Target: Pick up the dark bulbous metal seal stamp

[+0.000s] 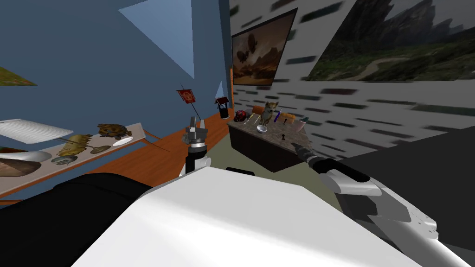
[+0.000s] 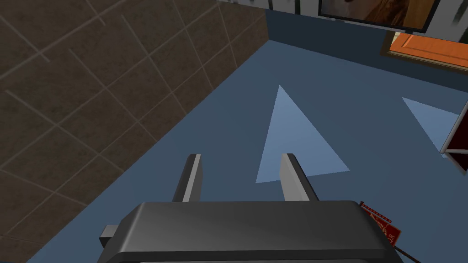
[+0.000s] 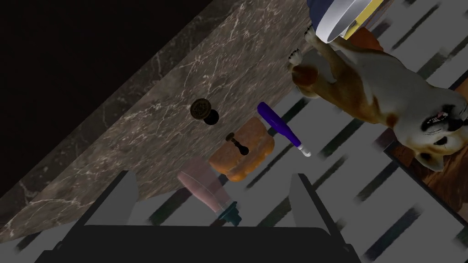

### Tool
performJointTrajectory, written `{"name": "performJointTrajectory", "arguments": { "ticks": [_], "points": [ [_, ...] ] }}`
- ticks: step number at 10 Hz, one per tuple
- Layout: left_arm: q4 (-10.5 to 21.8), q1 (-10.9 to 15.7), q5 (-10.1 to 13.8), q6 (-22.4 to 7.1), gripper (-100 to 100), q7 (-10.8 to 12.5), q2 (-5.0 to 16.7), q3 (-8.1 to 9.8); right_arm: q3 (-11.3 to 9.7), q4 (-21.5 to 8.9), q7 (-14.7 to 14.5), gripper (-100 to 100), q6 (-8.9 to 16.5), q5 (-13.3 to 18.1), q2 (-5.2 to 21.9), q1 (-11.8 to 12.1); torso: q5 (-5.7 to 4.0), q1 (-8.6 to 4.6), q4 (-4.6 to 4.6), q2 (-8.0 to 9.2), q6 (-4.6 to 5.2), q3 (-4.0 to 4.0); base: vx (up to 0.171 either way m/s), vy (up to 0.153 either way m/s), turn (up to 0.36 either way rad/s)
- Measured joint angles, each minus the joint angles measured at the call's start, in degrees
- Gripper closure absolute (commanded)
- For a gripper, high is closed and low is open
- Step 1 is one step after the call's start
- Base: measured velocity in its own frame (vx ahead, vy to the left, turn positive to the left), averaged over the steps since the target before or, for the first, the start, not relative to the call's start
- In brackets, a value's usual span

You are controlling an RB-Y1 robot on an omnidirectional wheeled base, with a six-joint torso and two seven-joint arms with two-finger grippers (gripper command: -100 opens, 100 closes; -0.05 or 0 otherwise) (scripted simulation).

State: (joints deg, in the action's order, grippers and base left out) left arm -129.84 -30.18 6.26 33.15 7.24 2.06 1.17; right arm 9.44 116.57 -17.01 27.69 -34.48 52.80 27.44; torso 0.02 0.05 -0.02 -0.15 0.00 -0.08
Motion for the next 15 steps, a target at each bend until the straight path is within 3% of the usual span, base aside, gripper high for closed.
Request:
{"name": "performJointTrajectory", "arguments": {
  "ticks": [2, 8, 9, 11, 12, 15],
  "points": [
    [0.0, 0.0, 0.0, 0.0, 0, 0.0, 0.0, 0.0, -0.47, -3.19, -1.67, -100, 3.12, -2.76, 4.48, 0.74, 0.01, 0.04, -0.06, -0.26, -0.05, -0.15, 0.112, 0.033, 0.222],
    [0.0, -0.01, 0.0, 0.0, 0, 0.0, 0.0, 0.01, -1.13, -6.04, -4.65, -100, 11.89, -4.88, 12.51, 4.85, -0.02, -0.05, -0.07, -0.32, 0.0, -0.19, 0.126, 0.007, 0.195],
    [0.0, -0.01, 0.0, 0.0, 0, 0.0, 0.01, 0.01, -1.94, -8.23, -5.82, -100, 13.05, -6.32, 14.64, 4.81, -0.03, -0.16, -0.1, -0.43, -0.02, -0.26, 0.106, -0.04, 0.101],
    [0.0, -0.01, 0.0, 0.0, 0, 0.0, 0.01, 0.01, -1.34, -8.45, -6.78, -100, 14.25, -6.84, 16.56, 7.56, -0.04, -0.15, -0.05, -0.19, 0.02, -0.12, 0.115, -0.034, 0.197],
    [0.0, -0.01, 0.0, 0.0, 0, 0.0, 0.01, 0.01, -2.39, -10.48, -7.82, -100, 15.13, -7.89, 18.26, 7.06, -0.05, -0.2, -0.07, -0.29, 0.0, -0.18, 0.145, -0.059, 0.247],
    [0.0, -0.02, 0.0, 0.0, 0, 0.0, 0.01, 0.02, -2.8, -11.71, -9.38, -100, 18.4, -7.95, 21.34, 10.62, -0.09, -0.34, -0.1, -0.41, 0.03, -0.25, 0.17, -0.09, 0.213]
  ]
}}
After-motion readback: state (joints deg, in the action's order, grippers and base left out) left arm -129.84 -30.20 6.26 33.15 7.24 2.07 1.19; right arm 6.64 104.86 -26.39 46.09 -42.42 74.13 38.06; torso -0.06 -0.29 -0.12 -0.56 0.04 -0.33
